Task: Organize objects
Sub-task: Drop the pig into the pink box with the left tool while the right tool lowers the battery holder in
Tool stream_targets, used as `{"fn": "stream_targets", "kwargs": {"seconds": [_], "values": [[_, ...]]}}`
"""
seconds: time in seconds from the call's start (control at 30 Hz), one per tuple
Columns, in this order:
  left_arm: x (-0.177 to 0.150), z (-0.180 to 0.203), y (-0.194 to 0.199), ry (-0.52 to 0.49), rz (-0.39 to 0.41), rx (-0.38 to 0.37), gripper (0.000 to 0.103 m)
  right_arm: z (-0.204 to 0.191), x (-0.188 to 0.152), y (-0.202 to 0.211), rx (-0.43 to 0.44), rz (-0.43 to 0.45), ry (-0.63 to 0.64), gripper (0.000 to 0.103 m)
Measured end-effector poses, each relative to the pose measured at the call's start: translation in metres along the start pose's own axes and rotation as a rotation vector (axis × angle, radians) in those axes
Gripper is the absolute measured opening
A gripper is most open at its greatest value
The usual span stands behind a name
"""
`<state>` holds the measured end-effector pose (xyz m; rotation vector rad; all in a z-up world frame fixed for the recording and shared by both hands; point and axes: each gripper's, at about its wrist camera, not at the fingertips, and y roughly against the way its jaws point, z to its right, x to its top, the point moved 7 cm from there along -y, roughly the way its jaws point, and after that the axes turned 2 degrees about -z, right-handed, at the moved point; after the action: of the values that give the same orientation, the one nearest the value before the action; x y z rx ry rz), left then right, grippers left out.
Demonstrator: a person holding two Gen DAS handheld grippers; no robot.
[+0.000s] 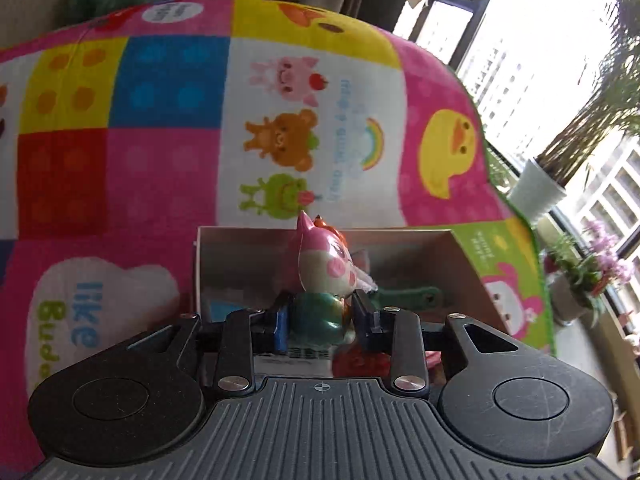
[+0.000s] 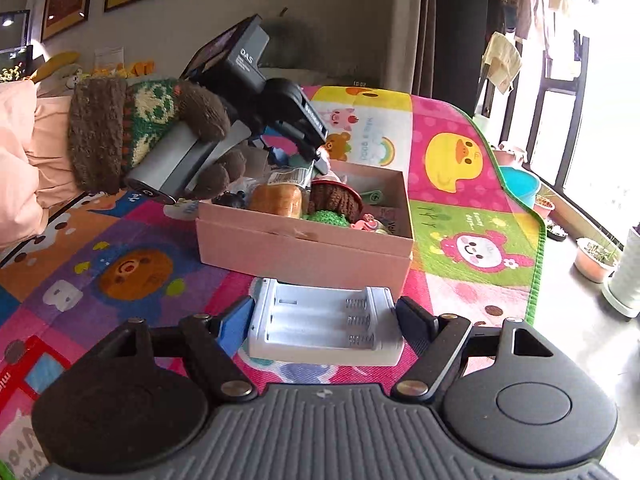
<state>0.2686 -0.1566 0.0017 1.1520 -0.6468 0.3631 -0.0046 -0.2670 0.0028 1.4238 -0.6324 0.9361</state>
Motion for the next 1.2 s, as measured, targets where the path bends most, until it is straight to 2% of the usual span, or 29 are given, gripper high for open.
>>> {"fn": "stream_targets", "kwargs": {"seconds": [0.13, 0.27, 0.33, 0.4, 0.5, 0.6, 0.7, 0.83, 0.9, 0.93, 1.03, 1.1, 1.2], "values": [[-0.004, -0.001, 0.013, -0.099, 0.009, 0.046, 0.04, 0.009, -0.006, -0.016, -0.043, -0.034, 0.012, 0.077], [-0.008, 0.007, 0.041, -0.148, 0.04, -0.064, 0.039, 0.011, -0.003, -0.02, -0.035, -0.028, 0.0, 0.077], [-0.013, 0.01, 0.058, -0.21, 0.084, -0.065, 0.039, 0.011, 0.002, -0.017, -0.028, -0.011, -0.005, 0.077], [-0.02, 0.006, 0.077, -0.225, 0.142, -0.056, 0.039, 0.012, 0.007, -0.016, -0.035, -0.005, -0.008, 0.077], [-0.041, -0.01, 0.112, -0.167, 0.206, -0.096, 0.039, 0.018, 0.018, -0.014, -0.049, 0.007, -0.025, 0.077], [-0.072, -0.029, 0.136, -0.09, 0.218, -0.137, 0.038, 0.028, 0.041, -0.012, -0.005, 0.018, -0.082, 0.077], [-0.1, -0.045, 0.149, -0.029, 0.201, -0.169, 0.037, 0.04, 0.086, -0.016, 0.049, 0.054, -0.151, 0.077], [-0.117, -0.058, 0.158, 0.012, 0.182, -0.182, 0.037, 0.056, 0.161, -0.043, 0.075, 0.101, -0.238, 0.078], [-0.121, -0.065, 0.16, 0.015, 0.183, -0.164, 0.036, 0.058, 0.188, -0.066, 0.089, 0.099, -0.246, 0.084], [-0.122, -0.07, 0.162, 0.018, 0.186, -0.151, 0.036, 0.058, 0.198, -0.081, 0.092, 0.082, -0.242, 0.094], [-0.123, -0.087, 0.164, 0.057, 0.188, -0.127, 0.036, 0.065, 0.204, -0.105, 0.046, 0.041, -0.261, 0.096], [-0.123, -0.099, 0.163, 0.09, 0.182, -0.126, 0.036, 0.072, 0.191, -0.099, 0.049, 0.055, -0.274, 0.102], [-0.116, -0.101, 0.153, 0.137, 0.164, -0.144, 0.036, 0.081, 0.159, -0.081, 0.036, 0.084, -0.245, 0.103]]}}
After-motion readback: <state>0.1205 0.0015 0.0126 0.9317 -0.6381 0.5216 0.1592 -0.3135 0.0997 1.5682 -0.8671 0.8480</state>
